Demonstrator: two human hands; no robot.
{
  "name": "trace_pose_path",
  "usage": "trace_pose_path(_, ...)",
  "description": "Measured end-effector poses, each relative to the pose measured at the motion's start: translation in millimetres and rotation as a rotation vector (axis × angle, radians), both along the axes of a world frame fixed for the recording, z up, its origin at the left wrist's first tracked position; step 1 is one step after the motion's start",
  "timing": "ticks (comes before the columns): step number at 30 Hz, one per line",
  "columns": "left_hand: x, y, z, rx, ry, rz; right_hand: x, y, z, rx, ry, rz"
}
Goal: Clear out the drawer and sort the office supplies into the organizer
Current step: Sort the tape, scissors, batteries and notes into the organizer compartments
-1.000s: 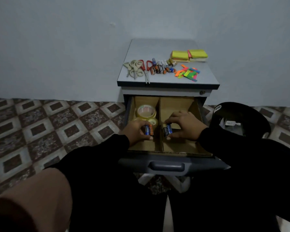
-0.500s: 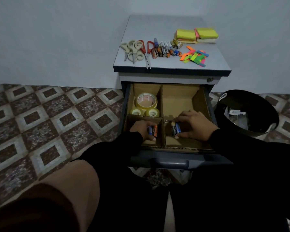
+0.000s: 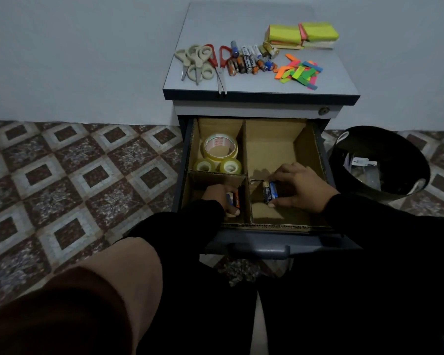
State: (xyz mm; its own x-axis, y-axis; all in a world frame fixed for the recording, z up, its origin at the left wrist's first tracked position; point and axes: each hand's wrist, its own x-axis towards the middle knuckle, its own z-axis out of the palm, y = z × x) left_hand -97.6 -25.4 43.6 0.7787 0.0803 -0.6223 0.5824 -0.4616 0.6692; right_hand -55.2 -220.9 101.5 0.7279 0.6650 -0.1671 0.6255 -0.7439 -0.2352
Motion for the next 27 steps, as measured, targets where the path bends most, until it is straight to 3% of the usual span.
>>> trace_pose_path(7,-3.4,-1.1,0.3,-0.029,-0.034,0.009,-3.7,-0.7,-1.5,-0.014,-0.022,0.001)
trace_pose_path(13,-5.2,-0.2,2.0,-0.220,-0.002,0.142,-4.6,-0.1,-0.4,-0.039,-0.040,0.006)
trace_pose_path(18,-5.2,2.2,2.4,-0.091,-0.043,0.094,-2.2,0.4,1.3,-0.056,-0.049,0.017)
trace_pose_path(27,-6.2,1.3,3.4,-0.304,0.026,0.124,-2.7,1.7,1.6,-0.054,-0.054,0.033)
